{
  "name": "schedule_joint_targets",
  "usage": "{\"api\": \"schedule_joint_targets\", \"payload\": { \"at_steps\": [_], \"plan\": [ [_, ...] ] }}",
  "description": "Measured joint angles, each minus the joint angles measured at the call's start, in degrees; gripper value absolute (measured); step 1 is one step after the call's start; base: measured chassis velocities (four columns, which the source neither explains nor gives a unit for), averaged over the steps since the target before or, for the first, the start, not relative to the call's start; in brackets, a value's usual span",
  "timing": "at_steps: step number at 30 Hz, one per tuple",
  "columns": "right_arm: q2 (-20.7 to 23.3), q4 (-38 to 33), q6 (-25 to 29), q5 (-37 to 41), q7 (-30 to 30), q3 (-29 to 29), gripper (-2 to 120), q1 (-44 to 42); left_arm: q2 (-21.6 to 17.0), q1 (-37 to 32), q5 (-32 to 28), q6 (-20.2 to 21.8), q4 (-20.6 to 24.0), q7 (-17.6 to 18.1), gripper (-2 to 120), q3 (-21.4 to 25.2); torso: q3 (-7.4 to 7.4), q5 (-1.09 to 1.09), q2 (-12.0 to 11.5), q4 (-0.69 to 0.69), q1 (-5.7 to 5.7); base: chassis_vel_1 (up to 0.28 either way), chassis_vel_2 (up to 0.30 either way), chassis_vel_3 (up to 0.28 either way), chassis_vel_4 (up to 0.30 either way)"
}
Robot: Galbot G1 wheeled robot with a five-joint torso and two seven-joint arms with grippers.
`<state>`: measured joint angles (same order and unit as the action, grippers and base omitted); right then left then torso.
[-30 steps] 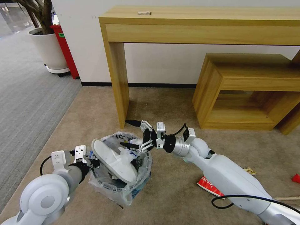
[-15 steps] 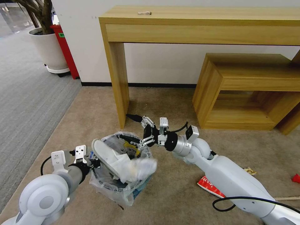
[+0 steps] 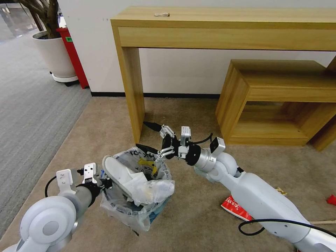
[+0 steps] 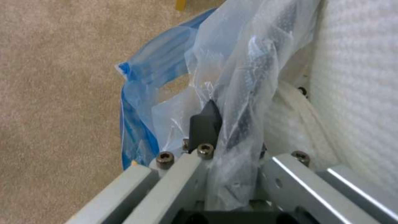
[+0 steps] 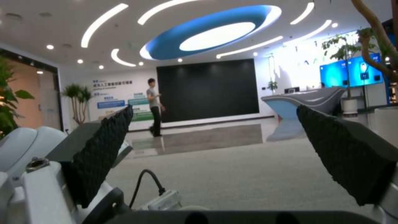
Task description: Pick up the trash bin and place the garbage on the floor into it.
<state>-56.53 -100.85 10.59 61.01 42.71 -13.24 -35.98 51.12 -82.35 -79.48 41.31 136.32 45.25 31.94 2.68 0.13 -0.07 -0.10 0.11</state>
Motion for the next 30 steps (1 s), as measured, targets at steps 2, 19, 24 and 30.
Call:
{"api": "schedule_joint_targets", "payload": {
  "at_steps": [2,19,24,30],
  "plan": [
    [0.2,-0.1,0.0,-0.1,0.0,0.1,100,-0.3,-0.1,0.0,-0.5,0.0,0.2,0.3,0,0.2,0.00,0.00,0.0,0.00,0.00,0.000,0.000,0.000,0.000],
    [3.9,-2.9,2.2,-1.7,-6.3,5.8,100,-3.7,-1.0,0.2,-18.4,-1.0,3.2,13.9,0,3.5,0.00,0.01,0.0,0.00,0.00,0.000,0.000,0.000,0.000],
    [5.1,-3.5,2.8,-3.4,-7.0,9.4,100,-7.2,-1.7,0.3,-23.5,-1.0,3.6,16.9,0,4.2,0.00,0.01,0.0,0.00,0.00,0.000,0.000,0.000,0.000],
    [6.5,-5.9,3.0,-9.4,-11.5,15.7,100,-15.3,-0.9,0.8,-24.3,-0.5,3.0,18.5,0,2.6,0.00,0.02,0.0,-0.01,0.00,0.000,0.000,0.000,0.000]
  ]
}}
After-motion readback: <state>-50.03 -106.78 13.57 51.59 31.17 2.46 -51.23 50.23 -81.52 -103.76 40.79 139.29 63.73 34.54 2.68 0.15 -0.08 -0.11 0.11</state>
